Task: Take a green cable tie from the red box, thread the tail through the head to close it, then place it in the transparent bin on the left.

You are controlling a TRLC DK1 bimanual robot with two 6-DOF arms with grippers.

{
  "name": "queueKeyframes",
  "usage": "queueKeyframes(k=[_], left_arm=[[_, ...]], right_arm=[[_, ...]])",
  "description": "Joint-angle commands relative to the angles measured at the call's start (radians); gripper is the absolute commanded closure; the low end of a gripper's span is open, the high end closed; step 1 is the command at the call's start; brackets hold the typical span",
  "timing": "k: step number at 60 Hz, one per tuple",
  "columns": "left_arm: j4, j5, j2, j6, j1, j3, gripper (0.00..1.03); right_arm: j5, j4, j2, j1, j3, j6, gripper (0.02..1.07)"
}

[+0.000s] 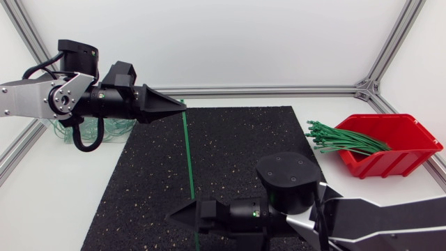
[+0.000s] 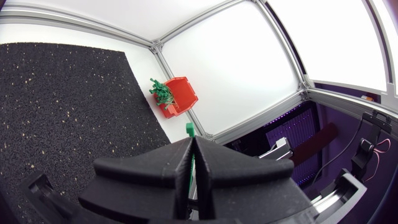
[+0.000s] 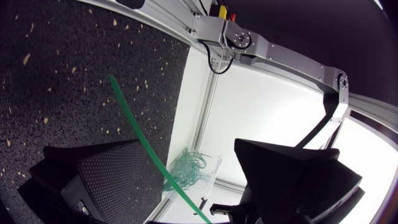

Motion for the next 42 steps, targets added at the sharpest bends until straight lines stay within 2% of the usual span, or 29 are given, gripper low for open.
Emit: queueKeyframes(k=[1, 9, 23, 42], left_arm=[[-0.005, 0.023, 0.025, -0.012, 0.004, 0.021, 1.0], [-0.006, 0.026, 0.028, -0.012, 0.003, 0.022, 1.0], [-0.006, 0.032, 0.04, -0.01, 0.009, 0.024, 1.0], [-0.006, 0.044, 0.056, -0.01, 0.018, 0.034, 1.0]], right_arm=[[-0.021, -0.012, -0.001, 0.012, -0.029, -0.036, 0.07], [-0.035, -0.044, 0.002, 0.009, -0.022, -0.036, 0.07], [-0.087, -0.008, 0.026, 0.006, -0.051, -0.036, 0.07], [-0.066, 0.004, 0.062, -0.009, -0.04, -0.021, 0.06]])
